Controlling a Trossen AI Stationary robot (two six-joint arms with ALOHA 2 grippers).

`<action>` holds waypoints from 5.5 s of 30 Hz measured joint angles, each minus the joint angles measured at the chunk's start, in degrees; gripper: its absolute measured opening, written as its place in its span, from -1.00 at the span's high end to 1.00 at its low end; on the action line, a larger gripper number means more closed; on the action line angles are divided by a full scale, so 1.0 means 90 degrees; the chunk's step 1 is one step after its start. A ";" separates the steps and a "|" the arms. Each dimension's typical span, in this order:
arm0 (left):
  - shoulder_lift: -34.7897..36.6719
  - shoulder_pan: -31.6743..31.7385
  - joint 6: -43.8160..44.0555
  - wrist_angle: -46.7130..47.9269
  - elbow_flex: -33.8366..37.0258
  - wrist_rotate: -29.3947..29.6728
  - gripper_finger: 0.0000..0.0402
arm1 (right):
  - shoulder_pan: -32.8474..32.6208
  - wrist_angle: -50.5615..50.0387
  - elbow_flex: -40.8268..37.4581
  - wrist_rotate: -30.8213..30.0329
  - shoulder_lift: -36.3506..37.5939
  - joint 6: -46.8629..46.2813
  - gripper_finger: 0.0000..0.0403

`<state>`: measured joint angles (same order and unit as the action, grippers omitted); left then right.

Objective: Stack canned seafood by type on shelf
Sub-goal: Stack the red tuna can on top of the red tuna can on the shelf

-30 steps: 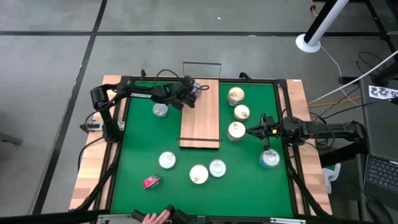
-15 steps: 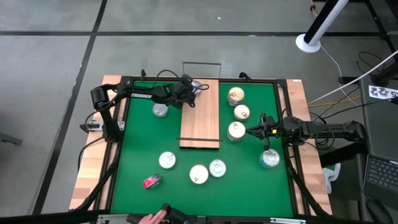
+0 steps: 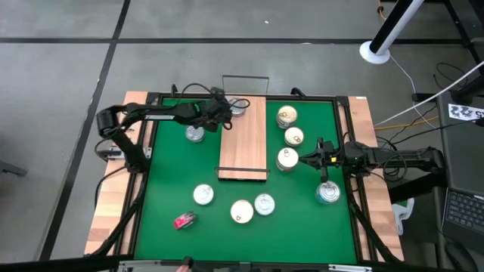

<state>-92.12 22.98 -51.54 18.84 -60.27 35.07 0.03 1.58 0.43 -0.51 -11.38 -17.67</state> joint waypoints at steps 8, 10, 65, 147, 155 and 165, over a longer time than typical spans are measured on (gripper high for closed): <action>0.1284 -0.0829 0.2796 0.2465 0.0000 -0.0009 -0.20 | -0.0001 -0.0002 0.0001 0.0002 -0.0002 0.0000 0.91; 0.1568 -0.1190 0.3709 0.2977 0.0000 -0.0012 -0.20 | 0.0000 -0.0002 0.0000 0.0002 0.0000 0.0000 0.91; 0.0563 -0.6895 1.3997 0.3008 -0.0010 -0.4728 -0.12 | -0.0002 -0.0001 0.0001 0.0005 0.0000 0.0000 0.91; -0.2252 -0.0035 0.1682 0.2256 -0.3650 0.0104 0.30 | -0.0002 -0.0005 0.0000 0.0005 -0.0002 0.0017 0.91; -0.2681 -0.0049 0.1386 0.2095 -0.3650 0.0164 0.29 | -0.0002 -0.0005 0.0001 0.0005 0.0000 0.0017 0.91; -0.2717 -0.0049 0.1231 0.2185 -0.3653 0.0204 0.26 | -0.0002 -0.0005 0.0000 0.0005 0.0000 0.0017 0.91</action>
<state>-116.57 22.55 -40.46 38.50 -93.14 36.91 0.01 1.54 0.43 -0.47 -11.38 -17.52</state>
